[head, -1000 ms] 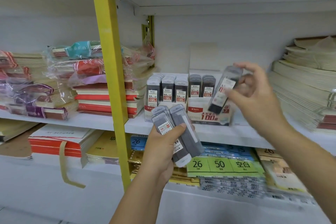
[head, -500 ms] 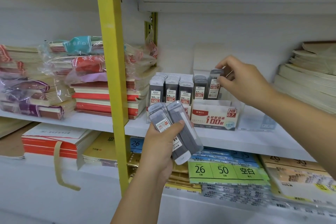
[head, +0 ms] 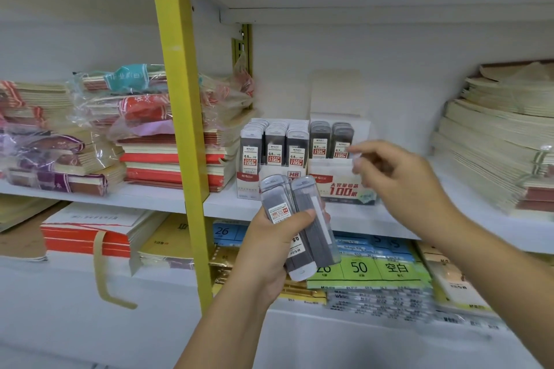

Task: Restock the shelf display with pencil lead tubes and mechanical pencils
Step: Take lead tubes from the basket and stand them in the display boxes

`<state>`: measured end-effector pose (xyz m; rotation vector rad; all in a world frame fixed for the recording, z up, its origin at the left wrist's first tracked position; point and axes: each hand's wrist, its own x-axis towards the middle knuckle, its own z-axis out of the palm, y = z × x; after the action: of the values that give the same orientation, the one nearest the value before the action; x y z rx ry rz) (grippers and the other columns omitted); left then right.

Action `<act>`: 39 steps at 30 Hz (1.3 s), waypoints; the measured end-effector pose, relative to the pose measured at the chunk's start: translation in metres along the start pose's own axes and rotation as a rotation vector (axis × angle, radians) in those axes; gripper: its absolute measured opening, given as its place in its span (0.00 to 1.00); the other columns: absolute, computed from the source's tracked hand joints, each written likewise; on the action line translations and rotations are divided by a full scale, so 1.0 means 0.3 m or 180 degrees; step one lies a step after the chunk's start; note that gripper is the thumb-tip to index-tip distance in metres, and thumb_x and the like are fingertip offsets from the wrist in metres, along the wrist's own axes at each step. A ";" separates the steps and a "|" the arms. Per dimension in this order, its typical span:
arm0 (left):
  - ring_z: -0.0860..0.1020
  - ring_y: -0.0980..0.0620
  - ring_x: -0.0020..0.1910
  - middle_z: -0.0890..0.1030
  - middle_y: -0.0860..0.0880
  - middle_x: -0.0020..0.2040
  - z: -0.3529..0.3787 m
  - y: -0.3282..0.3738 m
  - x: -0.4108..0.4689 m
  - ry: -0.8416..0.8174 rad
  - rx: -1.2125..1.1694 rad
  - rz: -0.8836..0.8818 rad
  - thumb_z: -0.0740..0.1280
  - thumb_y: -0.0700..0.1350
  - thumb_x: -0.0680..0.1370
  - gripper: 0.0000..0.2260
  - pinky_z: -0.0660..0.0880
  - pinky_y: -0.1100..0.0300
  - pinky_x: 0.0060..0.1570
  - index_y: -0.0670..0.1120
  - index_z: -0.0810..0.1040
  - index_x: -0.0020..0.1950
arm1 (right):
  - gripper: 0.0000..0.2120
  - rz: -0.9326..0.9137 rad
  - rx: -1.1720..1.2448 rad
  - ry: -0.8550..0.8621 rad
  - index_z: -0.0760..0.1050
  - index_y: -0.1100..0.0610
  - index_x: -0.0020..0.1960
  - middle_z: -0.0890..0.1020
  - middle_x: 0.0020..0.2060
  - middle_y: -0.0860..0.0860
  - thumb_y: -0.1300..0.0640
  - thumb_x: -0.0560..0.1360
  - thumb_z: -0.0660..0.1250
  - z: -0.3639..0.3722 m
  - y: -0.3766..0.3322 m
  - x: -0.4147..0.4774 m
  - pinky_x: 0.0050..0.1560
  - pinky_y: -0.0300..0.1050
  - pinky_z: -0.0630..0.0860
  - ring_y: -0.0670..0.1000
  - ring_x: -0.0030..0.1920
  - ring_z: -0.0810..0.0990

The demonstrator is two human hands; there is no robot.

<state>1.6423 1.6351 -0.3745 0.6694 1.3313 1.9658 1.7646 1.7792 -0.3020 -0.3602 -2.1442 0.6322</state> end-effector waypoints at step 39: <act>0.87 0.47 0.47 0.88 0.46 0.50 0.030 -0.006 -0.014 -0.0092 -0.0189 -0.0030 0.68 0.37 0.79 0.12 0.83 0.56 0.39 0.48 0.81 0.61 | 0.39 0.0606 0.1403 0.0022 0.62 0.27 0.64 0.79 0.51 0.49 0.70 0.74 0.66 -0.016 0.025 -0.071 0.42 0.40 0.81 0.46 0.50 0.84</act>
<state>1.6521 1.6377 -0.3733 0.6596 1.2516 1.9730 1.7815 1.7770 -0.3176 -0.3226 -1.9084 1.1821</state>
